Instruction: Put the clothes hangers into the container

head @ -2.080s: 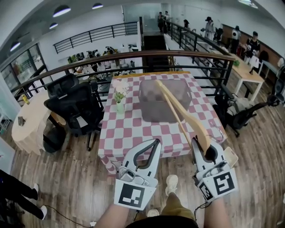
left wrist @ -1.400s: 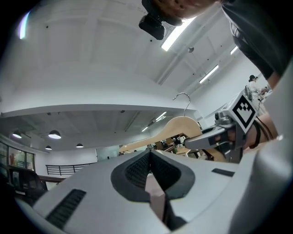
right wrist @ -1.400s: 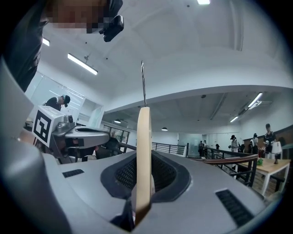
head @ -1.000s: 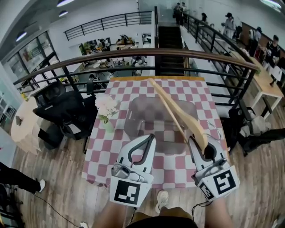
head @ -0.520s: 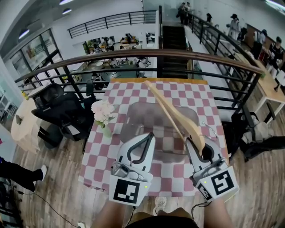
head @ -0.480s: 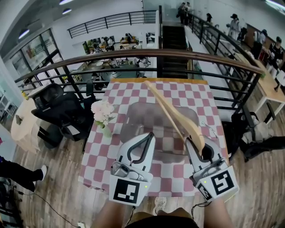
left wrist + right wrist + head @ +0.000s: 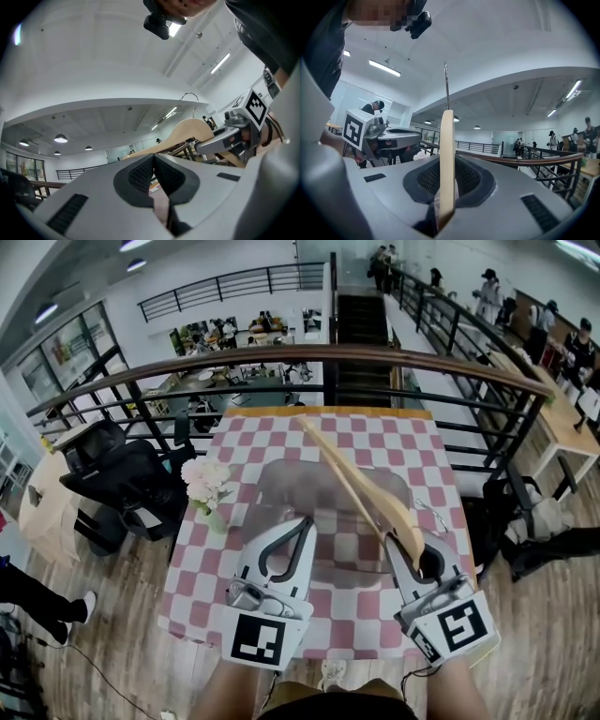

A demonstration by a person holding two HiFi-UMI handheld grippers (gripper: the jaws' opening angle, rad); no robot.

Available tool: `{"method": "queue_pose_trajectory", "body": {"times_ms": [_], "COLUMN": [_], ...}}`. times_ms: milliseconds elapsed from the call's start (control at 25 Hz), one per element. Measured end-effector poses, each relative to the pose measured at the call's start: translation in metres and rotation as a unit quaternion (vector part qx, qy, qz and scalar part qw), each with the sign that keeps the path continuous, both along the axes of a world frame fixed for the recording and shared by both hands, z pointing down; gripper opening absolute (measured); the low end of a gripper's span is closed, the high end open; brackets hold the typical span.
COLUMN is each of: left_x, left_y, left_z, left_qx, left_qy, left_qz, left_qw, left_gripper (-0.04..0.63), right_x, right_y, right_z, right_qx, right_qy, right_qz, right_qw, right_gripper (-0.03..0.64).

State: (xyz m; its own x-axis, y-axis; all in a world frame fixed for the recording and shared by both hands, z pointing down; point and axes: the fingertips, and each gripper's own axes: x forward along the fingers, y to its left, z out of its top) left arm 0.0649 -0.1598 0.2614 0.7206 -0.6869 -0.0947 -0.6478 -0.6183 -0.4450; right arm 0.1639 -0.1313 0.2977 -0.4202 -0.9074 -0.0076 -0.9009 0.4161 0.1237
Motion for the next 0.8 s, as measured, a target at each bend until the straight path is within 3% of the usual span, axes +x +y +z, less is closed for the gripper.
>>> {"method": "queue_pose_trajectory", "body": {"times_ms": [800], "left_x": [0.027], "left_y": [-0.003], "left_z": [-0.004], "left_qx": [0.006], "left_qy": [-0.002], "left_qz": [0.008], "left_qw": [0.9999], "left_gripper": [0.009], "right_x": [0.022], "right_y": [0.000], "right_z": [0.004], "right_qx": [-0.007], "right_qy": [0.001], "right_qz": [0.003], "right_qw": [1.000], "right_gripper": [0.058]}}
